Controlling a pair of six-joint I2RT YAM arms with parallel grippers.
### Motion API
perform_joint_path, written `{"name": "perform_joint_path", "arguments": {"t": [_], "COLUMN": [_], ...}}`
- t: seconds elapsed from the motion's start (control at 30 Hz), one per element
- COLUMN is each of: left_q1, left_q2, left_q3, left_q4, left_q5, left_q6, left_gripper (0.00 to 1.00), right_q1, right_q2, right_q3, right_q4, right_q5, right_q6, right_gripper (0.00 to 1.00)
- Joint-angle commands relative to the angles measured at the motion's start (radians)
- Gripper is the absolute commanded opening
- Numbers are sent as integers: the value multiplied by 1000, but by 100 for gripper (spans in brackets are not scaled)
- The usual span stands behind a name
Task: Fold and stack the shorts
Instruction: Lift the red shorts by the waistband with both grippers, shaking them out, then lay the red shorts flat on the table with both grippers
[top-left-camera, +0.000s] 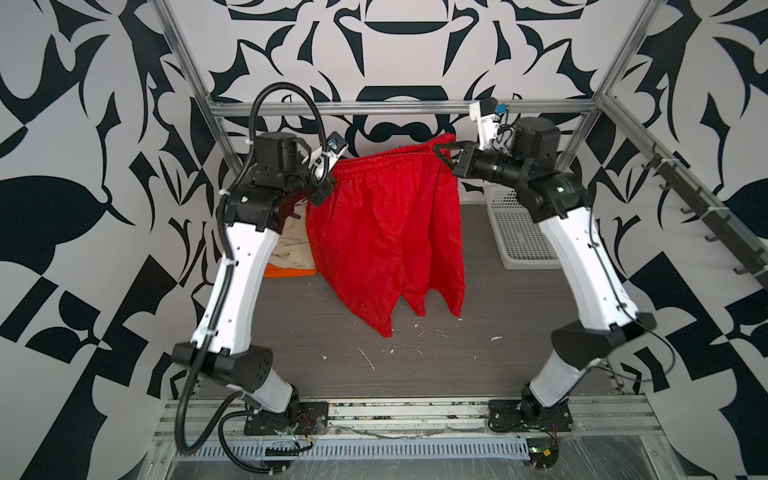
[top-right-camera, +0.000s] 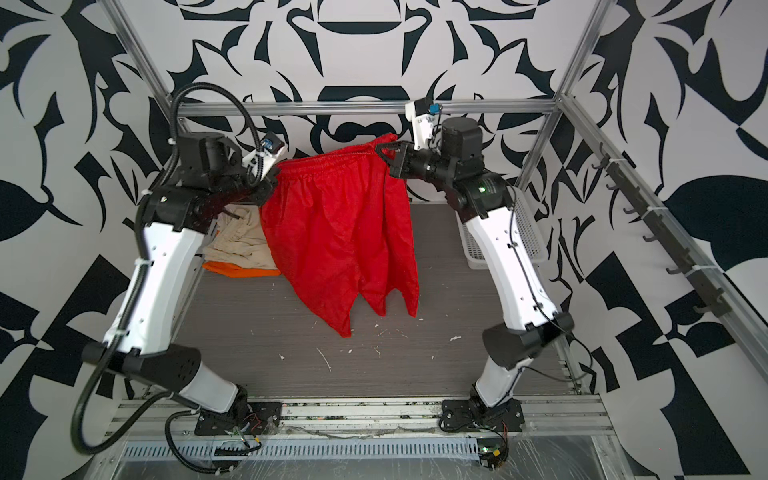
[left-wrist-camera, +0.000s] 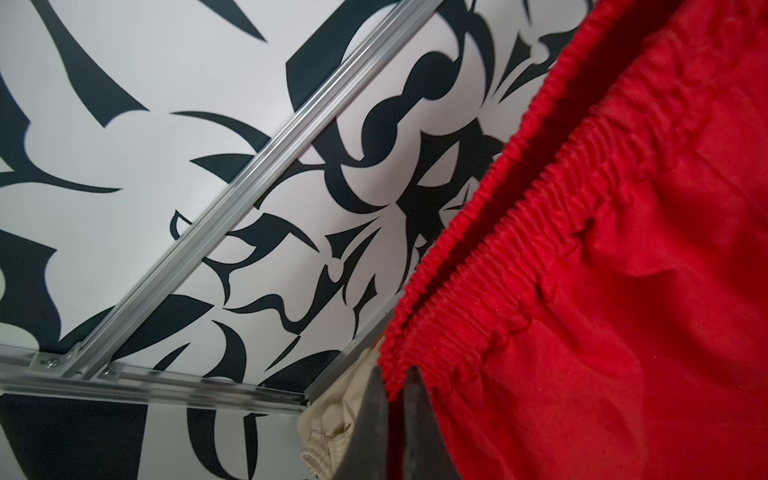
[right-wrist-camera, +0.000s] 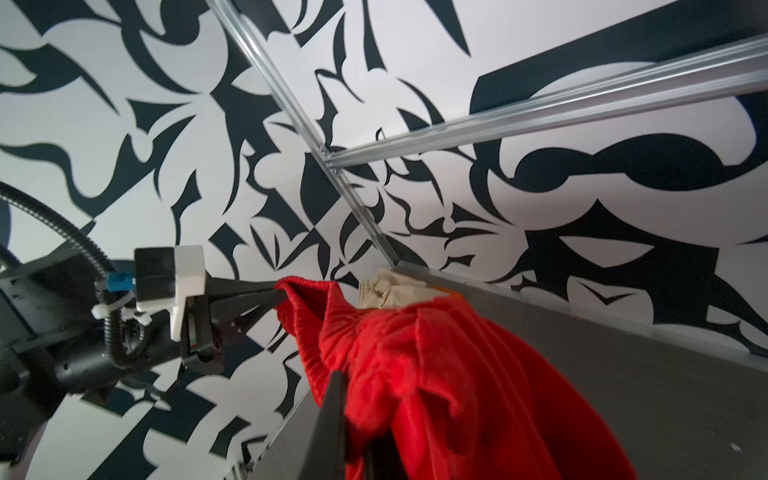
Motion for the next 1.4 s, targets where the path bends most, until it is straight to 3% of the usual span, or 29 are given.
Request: {"name": "perform_joint_path", "arguments": {"t": [0.0,0.13,0.23,0.33,0.37,0.6,0.83,1.0,1.07,1.13,1.17,1.23,1.27,1.3,1.37], "left_q1": [40,39,23,-27,-45,-208,-480,-637,-691,-735,-753,-760,-759,-757,-736], "left_q2": [100,214,121,-79,-138,-352,-364,-339,-314,-280,-260,-235,-237,-248,-288], "left_q3": [189,454,355,-9,-121,-731,-984,-1068,-1088,-1091,-1085,-1063,-1059,-1061,-1080], "left_q4": [3,-16,47,213,236,251,144,144,175,195,201,197,201,213,243], "left_q5": [-74,-75,-12,11,16,-70,-48,78,147,224,253,295,288,270,228], "left_q6": [64,103,121,195,214,176,-62,-243,-314,-365,-394,-440,-466,-488,-517], "left_gripper": [0,0,0,0,0,0,0,0,6,17,28,49,57,63,69], "right_q1": [-63,-133,-159,-161,-161,-198,-253,-277,-285,-295,-296,-297,-297,-297,-289], "right_q2": [150,371,362,221,163,-88,-230,-302,-327,-351,-362,-387,-403,-419,-451], "right_q3": [249,587,571,314,159,-571,-982,-1146,-1196,-1212,-1202,-1157,-1126,-1092,-1040], "right_q4": [19,59,104,155,198,335,302,132,90,38,-2,-98,-150,-202,-276], "right_q5": [19,-85,-144,-172,-176,-196,-181,-54,4,51,86,155,195,242,292], "right_q6": [54,171,184,109,95,61,40,-38,-55,-77,-93,-124,-139,-158,-178], "right_gripper": [0,0,0,0,0,0,0,0,0,0,1,21,37,46,52]}}
